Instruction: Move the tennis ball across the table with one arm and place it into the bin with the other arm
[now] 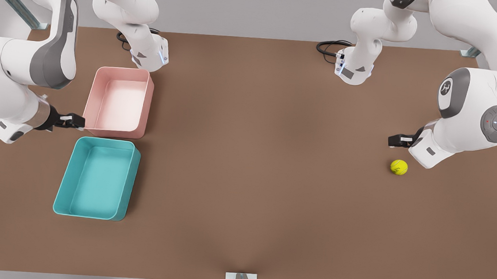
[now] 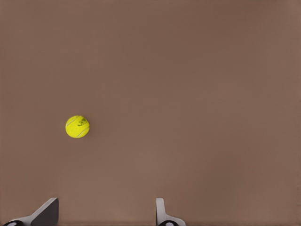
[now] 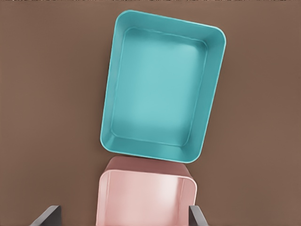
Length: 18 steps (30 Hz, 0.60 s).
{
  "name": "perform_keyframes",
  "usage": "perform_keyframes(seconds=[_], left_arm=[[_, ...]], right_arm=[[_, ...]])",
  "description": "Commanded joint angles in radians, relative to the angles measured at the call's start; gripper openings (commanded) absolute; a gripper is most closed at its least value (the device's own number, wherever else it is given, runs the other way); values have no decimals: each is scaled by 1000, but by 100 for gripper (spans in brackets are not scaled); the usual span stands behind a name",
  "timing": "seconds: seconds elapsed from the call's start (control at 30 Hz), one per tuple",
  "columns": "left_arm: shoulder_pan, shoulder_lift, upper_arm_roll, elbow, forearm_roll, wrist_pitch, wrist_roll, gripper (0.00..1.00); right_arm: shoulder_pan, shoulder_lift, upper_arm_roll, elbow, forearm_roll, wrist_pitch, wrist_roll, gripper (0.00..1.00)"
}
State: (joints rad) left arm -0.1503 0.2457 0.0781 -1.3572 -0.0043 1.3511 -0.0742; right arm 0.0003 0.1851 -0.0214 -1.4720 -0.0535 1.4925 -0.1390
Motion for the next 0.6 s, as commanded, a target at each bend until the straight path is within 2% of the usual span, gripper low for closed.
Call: perform_keyframes(seconds=[0.0,0.07,0.1,0.13,0.17,0.2,0.23,0.33,0.4,0.47,0.53,0.57], left_arm=[[0,-2,0,0,0,-9,-27,100],[0,6,9,0,4,-16,-21,21],[15,30,23,-52,7,65,314,21],[20,30,68,-164,12,275,694,21],[35,41,81,-221,3,396,850,21],[60,78,84,-233,3,488,1222,21],[58,131,141,-229,3,499,1486,21],[146,236,149,-224,-22,491,2071,21],[253,277,146,-240,-126,523,2505,21],[278,279,146,-401,-112,743,2716,21],[288,271,146,-454,-26,798,2723,21],[310,262,146,-528,-28,920,2716,21]], right_arm=[[1,-1,0,-1,-2,18,-13,100],[0,5,0,1,1,18,-13,100],[0,13,-2,-2,-2,21,-14,100],[0,19,0,-2,-2,26,-16,100],[0,19,0,-7,-2,26,-17,100],[0,19,0,-7,-2,26,-19,100],[0,19,0,-8,-2,26,-19,100],[0,25,0,-8,-2,26,-25,100],[0,27,0,-10,-2,26,-33,100],[0,27,0,-10,-2,28,-33,100],[1,28,0,-10,-2,26,-33,100],[0,28,0,-10,-2,26,-33,100]])
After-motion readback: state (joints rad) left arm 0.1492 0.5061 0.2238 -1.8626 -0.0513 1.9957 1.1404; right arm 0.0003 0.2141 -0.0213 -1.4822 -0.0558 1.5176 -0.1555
